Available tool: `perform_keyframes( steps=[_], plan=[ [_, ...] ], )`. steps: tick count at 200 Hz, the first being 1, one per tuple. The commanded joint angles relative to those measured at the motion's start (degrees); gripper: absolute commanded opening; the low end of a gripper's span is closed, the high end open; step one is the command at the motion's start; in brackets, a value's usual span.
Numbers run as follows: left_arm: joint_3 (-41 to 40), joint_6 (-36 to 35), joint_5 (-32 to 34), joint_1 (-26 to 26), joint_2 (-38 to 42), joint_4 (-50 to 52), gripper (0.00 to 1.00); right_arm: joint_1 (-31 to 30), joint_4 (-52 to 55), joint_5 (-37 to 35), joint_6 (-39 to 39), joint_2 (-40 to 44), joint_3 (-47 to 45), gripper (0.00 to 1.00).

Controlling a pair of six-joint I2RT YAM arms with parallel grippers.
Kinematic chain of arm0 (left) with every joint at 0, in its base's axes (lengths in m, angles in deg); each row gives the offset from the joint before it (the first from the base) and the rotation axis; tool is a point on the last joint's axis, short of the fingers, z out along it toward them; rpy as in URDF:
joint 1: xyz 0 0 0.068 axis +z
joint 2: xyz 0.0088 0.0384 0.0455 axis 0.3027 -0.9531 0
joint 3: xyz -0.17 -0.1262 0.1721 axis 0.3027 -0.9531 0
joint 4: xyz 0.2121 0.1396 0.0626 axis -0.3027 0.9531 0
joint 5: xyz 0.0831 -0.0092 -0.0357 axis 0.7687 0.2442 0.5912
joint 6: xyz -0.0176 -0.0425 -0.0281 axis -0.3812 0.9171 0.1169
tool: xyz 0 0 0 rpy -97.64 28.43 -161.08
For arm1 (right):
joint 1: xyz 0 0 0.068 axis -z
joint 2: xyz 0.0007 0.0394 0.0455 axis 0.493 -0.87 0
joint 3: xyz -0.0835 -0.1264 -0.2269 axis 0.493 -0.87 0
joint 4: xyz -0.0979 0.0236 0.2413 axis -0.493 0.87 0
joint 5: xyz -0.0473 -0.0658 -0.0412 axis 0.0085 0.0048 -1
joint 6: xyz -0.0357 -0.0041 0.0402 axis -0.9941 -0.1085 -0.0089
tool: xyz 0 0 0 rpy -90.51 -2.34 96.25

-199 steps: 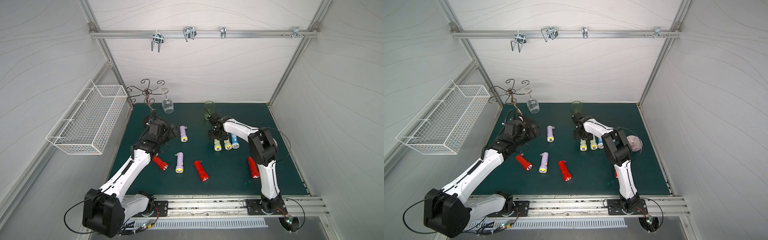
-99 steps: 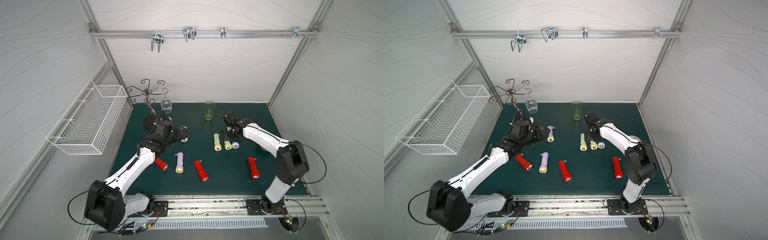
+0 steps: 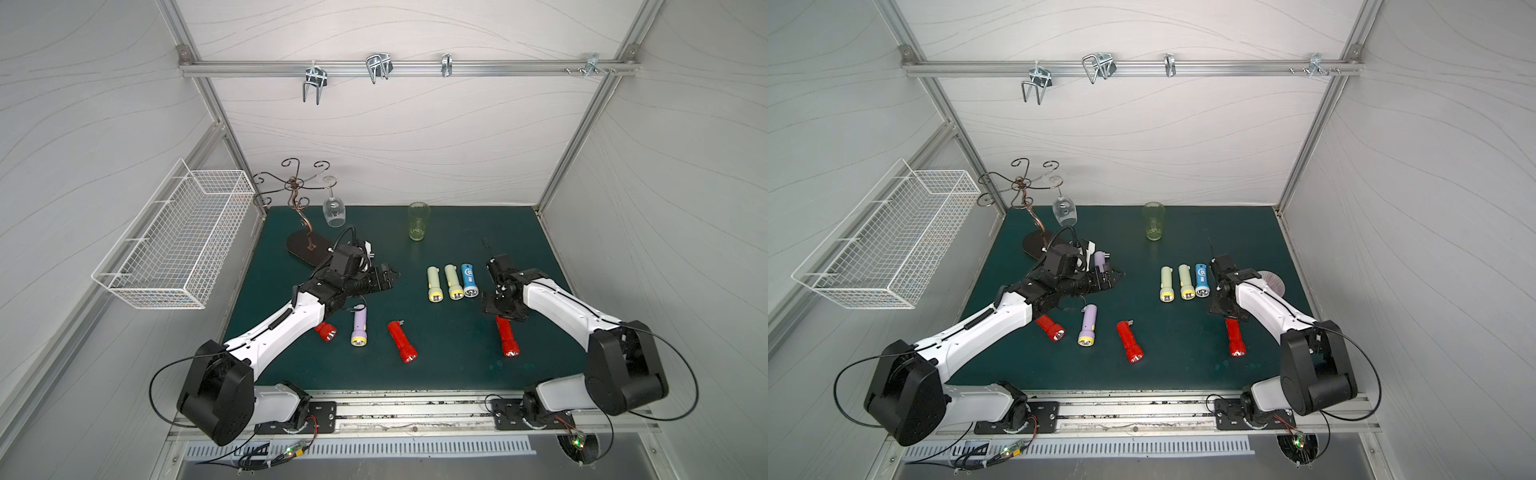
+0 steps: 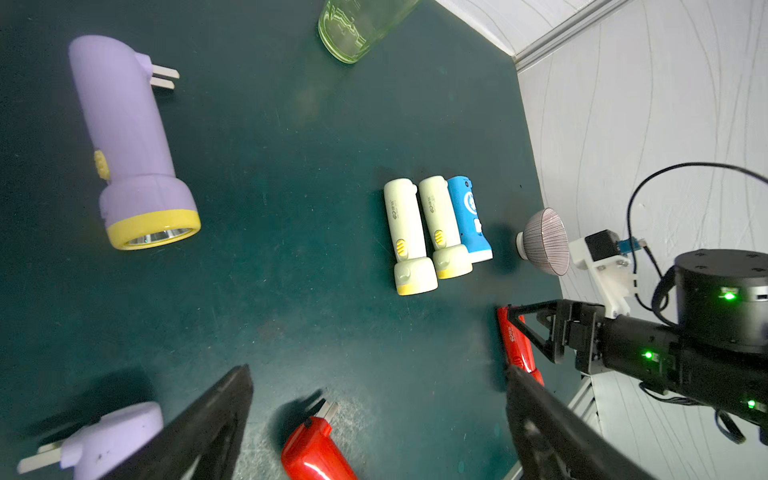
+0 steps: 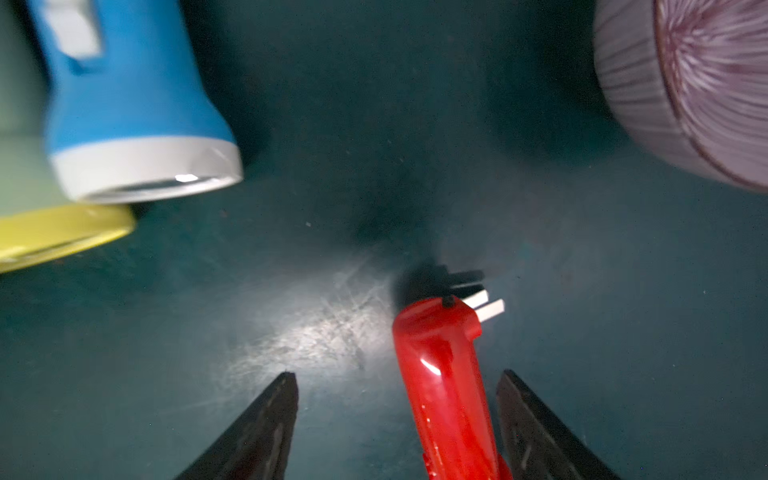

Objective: Close the plug at the bottom of the flashlight
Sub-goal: Pick up the flashlight from the center of the board.

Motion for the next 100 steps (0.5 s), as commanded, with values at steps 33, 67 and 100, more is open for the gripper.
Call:
perform_keyframes(
  steps=[33,67,100],
  plan=[
    [1.18,-0.63,-0.25,-0.18,1.13,-3.05,0.96,2.01,0.14,-1.28,2.24,0.13,-2.51,0.65],
    [0.96,-0.55,0.00,-0.18,1.54,-3.21,0.95,2.11,0.64,-1.23,2.49,-2.05,-1.69,0.60],
    [0.86,-0.35,-0.05,-0.18,2.02,-3.39,0.95,2.11,1.25,-0.66,1.85,-6.06,-0.05,0.55]
  ],
)
